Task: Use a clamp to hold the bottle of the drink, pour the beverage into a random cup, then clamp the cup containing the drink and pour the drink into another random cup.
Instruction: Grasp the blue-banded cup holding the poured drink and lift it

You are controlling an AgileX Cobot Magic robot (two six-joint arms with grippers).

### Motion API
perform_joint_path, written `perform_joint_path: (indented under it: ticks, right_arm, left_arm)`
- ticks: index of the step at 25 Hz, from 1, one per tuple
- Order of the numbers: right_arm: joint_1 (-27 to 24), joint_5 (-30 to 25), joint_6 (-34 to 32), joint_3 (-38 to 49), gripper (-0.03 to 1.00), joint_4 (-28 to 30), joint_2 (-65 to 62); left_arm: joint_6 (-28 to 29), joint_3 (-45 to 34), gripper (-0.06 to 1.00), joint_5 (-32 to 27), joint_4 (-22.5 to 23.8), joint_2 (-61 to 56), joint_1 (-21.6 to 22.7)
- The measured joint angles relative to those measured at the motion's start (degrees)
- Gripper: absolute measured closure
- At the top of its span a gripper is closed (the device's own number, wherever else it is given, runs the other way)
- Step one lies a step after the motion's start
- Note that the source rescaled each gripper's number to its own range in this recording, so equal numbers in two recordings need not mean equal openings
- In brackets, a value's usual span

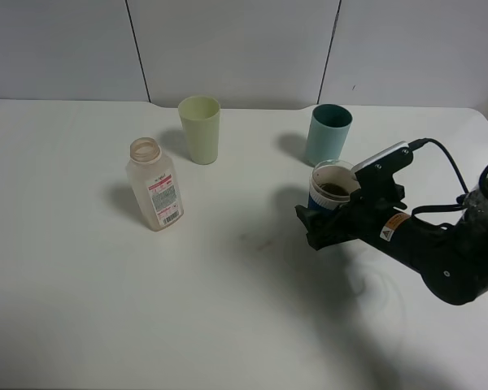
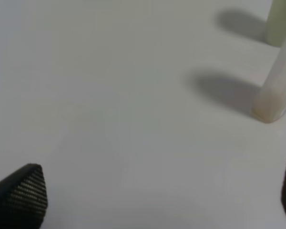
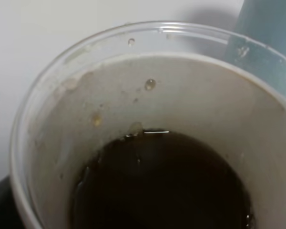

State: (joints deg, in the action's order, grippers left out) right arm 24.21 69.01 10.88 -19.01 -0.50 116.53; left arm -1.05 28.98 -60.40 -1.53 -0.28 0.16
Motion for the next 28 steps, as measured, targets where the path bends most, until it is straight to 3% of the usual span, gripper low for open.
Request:
perform_joint_path:
  ticks: [2,3,20,28]
  right_arm:
    - [0.0,0.0,0.0,0.0,0.84,-0.1,0.0]
    - [0.0,0.2,0.0,0.0,0.97,-0.1,0.0]
    - [0.0,0.4,-1.4,0.2,0.96,0.0,0.0]
    - [0.0,-1.1,-3.5,5.9,0.96,-2.2,-6.3]
  left_arm:
    - [0.0,0.0,-0.06,0.0,0.0,0.0,0.0]
    - [0.0,0.0,-0.06,0.0,0.0,0.0,0.0]
    - [0.0,0.0,-0.06,0.0,0.0,0.0,0.0]
    - [0.0,0.0,-0.06,0.0,0.0,0.0,0.0]
